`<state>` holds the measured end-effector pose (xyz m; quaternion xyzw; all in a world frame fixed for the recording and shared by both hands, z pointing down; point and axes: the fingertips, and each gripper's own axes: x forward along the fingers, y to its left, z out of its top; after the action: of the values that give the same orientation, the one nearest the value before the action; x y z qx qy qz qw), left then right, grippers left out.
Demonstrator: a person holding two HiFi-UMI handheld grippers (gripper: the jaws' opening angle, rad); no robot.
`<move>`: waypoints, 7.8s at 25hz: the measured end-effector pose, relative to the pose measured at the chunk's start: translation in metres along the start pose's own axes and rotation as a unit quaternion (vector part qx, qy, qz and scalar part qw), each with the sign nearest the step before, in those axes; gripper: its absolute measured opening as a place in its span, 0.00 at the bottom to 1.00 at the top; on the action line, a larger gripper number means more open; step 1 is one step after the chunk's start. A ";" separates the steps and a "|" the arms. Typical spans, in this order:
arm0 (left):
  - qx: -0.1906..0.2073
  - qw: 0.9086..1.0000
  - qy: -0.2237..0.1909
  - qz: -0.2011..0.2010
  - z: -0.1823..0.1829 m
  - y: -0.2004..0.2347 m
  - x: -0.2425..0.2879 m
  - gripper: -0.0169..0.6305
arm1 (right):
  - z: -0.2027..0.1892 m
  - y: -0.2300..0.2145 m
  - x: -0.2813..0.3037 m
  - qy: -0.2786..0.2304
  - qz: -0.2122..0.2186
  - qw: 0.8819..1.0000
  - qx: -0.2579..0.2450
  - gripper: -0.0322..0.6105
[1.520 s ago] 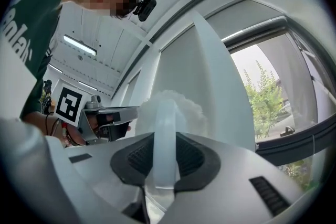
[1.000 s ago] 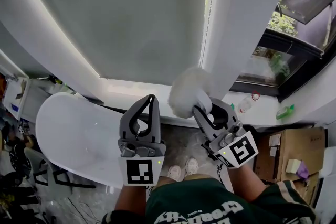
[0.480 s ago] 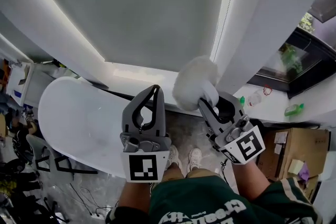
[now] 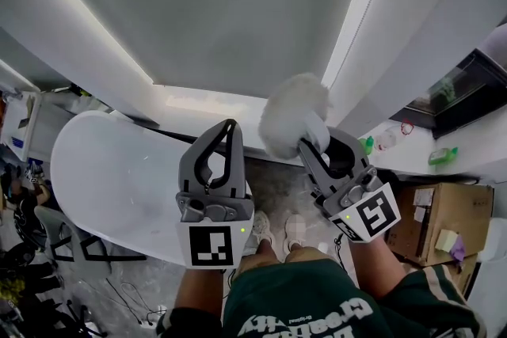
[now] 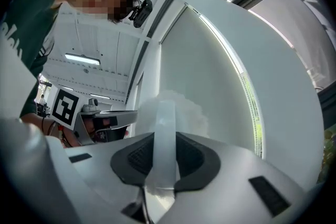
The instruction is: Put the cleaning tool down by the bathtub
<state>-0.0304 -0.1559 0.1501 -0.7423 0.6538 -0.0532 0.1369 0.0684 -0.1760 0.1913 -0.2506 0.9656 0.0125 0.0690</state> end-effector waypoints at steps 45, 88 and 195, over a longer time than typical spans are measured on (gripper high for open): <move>-0.040 0.996 0.066 0.032 -0.219 0.096 0.066 0.04 | -0.253 -0.022 0.153 0.183 0.057 0.981 -0.018 0.19; -0.091 0.980 0.130 0.120 -0.385 0.090 0.045 0.04 | -0.530 -0.044 0.192 0.351 0.125 0.928 -0.012 0.19; -0.146 0.966 0.171 0.124 -0.445 0.104 -0.015 0.04 | -0.652 0.010 0.262 0.397 0.145 0.904 -0.063 0.39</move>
<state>-0.2472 -0.2115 0.5490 -0.6472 0.7551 -0.0654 -0.0814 -0.2459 -0.3323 0.8007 -0.0963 0.9360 -0.0177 -0.3381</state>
